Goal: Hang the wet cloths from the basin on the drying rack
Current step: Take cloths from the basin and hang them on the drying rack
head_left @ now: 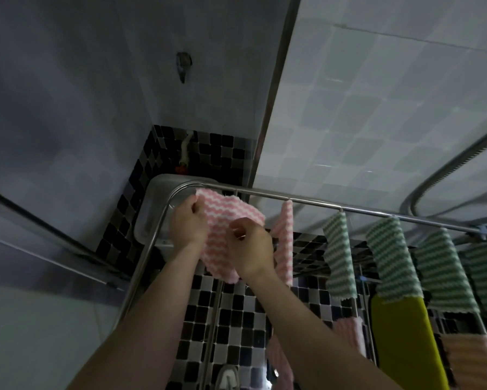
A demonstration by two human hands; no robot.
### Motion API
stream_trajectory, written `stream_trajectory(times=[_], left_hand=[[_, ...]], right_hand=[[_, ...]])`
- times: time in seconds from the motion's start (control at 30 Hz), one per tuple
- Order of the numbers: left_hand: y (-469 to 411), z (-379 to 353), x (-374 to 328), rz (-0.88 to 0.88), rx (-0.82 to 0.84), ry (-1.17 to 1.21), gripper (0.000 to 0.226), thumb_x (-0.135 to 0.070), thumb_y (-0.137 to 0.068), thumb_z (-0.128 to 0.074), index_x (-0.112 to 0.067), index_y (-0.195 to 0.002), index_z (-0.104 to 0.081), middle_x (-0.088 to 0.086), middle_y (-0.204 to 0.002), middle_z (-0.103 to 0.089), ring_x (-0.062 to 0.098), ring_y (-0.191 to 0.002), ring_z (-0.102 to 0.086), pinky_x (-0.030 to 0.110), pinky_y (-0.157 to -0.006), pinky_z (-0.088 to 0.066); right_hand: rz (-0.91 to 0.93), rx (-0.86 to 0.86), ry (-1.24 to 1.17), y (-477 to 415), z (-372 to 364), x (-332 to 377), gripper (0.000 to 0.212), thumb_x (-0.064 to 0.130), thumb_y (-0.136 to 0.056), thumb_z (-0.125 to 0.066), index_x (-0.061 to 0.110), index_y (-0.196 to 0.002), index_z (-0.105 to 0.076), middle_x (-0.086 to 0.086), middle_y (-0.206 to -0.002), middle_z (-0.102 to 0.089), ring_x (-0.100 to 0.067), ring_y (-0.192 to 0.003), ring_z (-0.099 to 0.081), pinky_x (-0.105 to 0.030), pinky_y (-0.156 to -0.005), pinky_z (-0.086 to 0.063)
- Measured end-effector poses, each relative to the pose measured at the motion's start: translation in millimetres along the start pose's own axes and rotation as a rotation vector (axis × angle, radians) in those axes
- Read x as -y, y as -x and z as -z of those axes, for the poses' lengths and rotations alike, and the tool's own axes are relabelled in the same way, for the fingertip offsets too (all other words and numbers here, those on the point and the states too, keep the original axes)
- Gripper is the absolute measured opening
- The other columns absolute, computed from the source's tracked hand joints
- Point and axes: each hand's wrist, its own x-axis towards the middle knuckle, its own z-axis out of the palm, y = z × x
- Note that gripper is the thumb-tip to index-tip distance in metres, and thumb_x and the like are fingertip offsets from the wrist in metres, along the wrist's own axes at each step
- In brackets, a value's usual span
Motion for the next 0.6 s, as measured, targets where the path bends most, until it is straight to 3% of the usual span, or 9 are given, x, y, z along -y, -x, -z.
stream_trajectory(times=[0.07,0.13,0.23,0.3,0.33,0.47,0.53,0.6], left_hand=[[2,-4,4,0.011,0.018,-0.009,0.034,-0.035,-0.101,-0.042,-0.011,-0.096,-0.066,0.006,-0.085,-0.063,0.025,-0.082,-0.059,0.029,-0.063,-0.034],[4,-6,8,0.056,0.072,0.019,0.036,-0.037,-0.100,-0.042,-0.010,-0.100,-0.066,0.004,-0.087,-0.063,0.023,-0.085,-0.060,0.030,-0.065,-0.040],[9,0,5,0.122,0.223,0.115,0.035,-0.039,-0.097,-0.049,-0.017,-0.124,-0.056,0.002,-0.111,-0.062,0.024,-0.101,-0.061,0.036,-0.084,-0.051],[19,12,3,0.094,0.294,0.118,0.048,-0.041,-0.093,-0.057,-0.024,-0.137,-0.045,0.002,-0.133,-0.053,0.023,-0.114,-0.056,0.040,-0.092,-0.050],[26,20,1,0.050,0.327,0.072,0.052,-0.041,-0.092,-0.059,-0.028,-0.140,-0.043,0.001,-0.135,-0.051,0.021,-0.115,-0.055,0.039,-0.092,-0.049],[63,38,-5,-0.100,0.521,-0.128,0.054,-0.033,-0.091,-0.061,-0.037,-0.141,-0.041,-0.008,-0.101,-0.064,0.010,-0.086,-0.064,0.032,-0.078,-0.052],[76,40,-6,-0.161,0.548,-0.162,0.054,-0.025,-0.093,-0.057,-0.037,-0.142,-0.037,-0.007,-0.104,-0.065,0.011,-0.087,-0.064,0.033,-0.079,-0.053],[81,39,-7,-0.238,0.546,-0.157,0.050,-0.026,-0.097,-0.051,-0.041,-0.142,-0.034,-0.004,-0.108,-0.064,0.010,-0.089,-0.063,0.034,-0.079,-0.055]], right_hand=[[0.030,0.021,-0.001,1,-2,-3,0.020,0.009,-0.095,-0.055,0.013,-0.110,-0.066,0.000,-0.104,-0.067,-0.009,-0.088,-0.058,-0.012,-0.072,-0.048],[-0.010,0.025,-0.080,1,-6,-9,0.015,0.009,-0.094,-0.058,0.016,-0.105,-0.064,0.002,-0.099,-0.064,-0.010,-0.089,-0.058,-0.009,-0.069,-0.047],[-0.195,-0.003,-0.284,-1,-8,-18,0.016,0.011,-0.092,-0.062,0.011,-0.108,-0.062,0.001,-0.095,-0.066,-0.017,-0.090,-0.065,-0.028,-0.079,-0.057],[-0.239,0.019,-0.274,-4,-7,-22,0.021,0.013,-0.093,-0.062,0.009,-0.113,-0.065,-0.004,-0.100,-0.070,-0.019,-0.091,-0.067,-0.031,-0.081,-0.057],[-0.240,0.047,-0.251,-5,-7,-23,0.021,0.013,-0.093,-0.061,0.007,-0.112,-0.067,-0.007,-0.101,-0.071,-0.021,-0.091,-0.068,-0.031,-0.080,-0.056],[-0.167,0.126,-0.186,-5,-3,-20,0.026,0.001,-0.095,-0.049,0.006,-0.112,-0.068,-0.014,-0.105,-0.072,-0.028,-0.092,-0.069,-0.041,-0.084,-0.057],[-0.088,0.142,-0.180,0,-3,-18,0.030,-0.001,-0.094,-0.044,0.007,-0.109,-0.068,-0.014,-0.100,-0.072,-0.029,-0.090,-0.070,-0.048,-0.083,-0.058],[-0.002,0.181,-0.163,5,-1,-19,0.029,0.002,-0.093,-0.043,0.006,-0.110,-0.066,-0.012,-0.101,-0.071,-0.027,-0.093,-0.068,-0.046,-0.085,-0.057]])
